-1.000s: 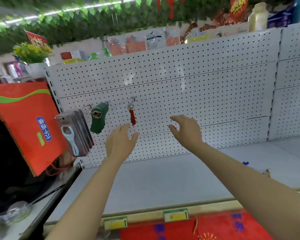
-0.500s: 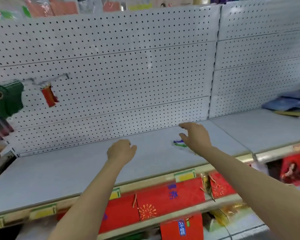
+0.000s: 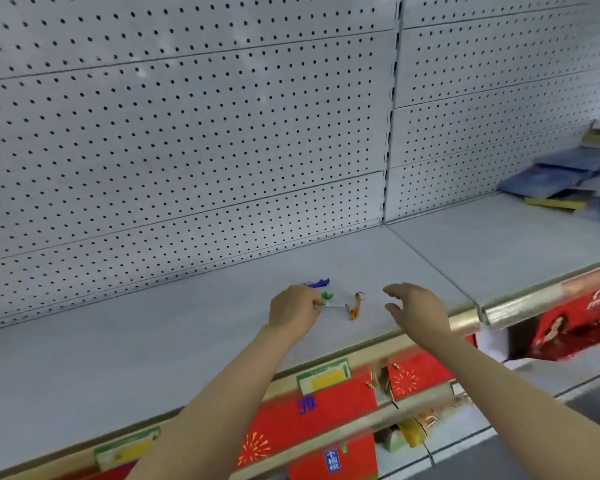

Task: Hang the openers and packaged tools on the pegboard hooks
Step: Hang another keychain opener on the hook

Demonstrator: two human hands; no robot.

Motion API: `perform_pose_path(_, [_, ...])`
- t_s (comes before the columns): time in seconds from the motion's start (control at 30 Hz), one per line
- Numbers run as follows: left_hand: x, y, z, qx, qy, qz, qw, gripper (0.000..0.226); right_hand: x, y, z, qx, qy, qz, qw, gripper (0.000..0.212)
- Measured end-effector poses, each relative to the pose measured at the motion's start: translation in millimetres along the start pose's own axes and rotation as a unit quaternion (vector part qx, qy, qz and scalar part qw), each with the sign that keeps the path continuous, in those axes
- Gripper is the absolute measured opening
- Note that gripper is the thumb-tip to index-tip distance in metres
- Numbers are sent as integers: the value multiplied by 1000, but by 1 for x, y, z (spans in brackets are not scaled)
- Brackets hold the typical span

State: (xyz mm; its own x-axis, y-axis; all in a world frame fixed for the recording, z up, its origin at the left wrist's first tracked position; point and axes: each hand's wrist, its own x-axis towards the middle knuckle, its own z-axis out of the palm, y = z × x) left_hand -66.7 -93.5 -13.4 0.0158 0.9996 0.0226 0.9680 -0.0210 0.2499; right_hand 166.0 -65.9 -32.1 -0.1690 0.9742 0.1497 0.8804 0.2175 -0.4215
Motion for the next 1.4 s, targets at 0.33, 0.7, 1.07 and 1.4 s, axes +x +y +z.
perform_pose_path(0.33, [44,24,30,44,-11,187,981,19,46,14,24,68,-67,12,995,25])
perform_pose_path(0.7, [45,19,45,-21,-2,69,997,16,68,12,48,156,-82,-2,984,7])
perform_pose_path(1.07, [7,-2,1,-328,179,-119,920,6,69,-36,13,267,-69,-104,956,9])
perform_pose_path(1.4, [-50,-44,-96,-387,252,-118,879,8,33,-159,-33,411,-53,-130,901,3])
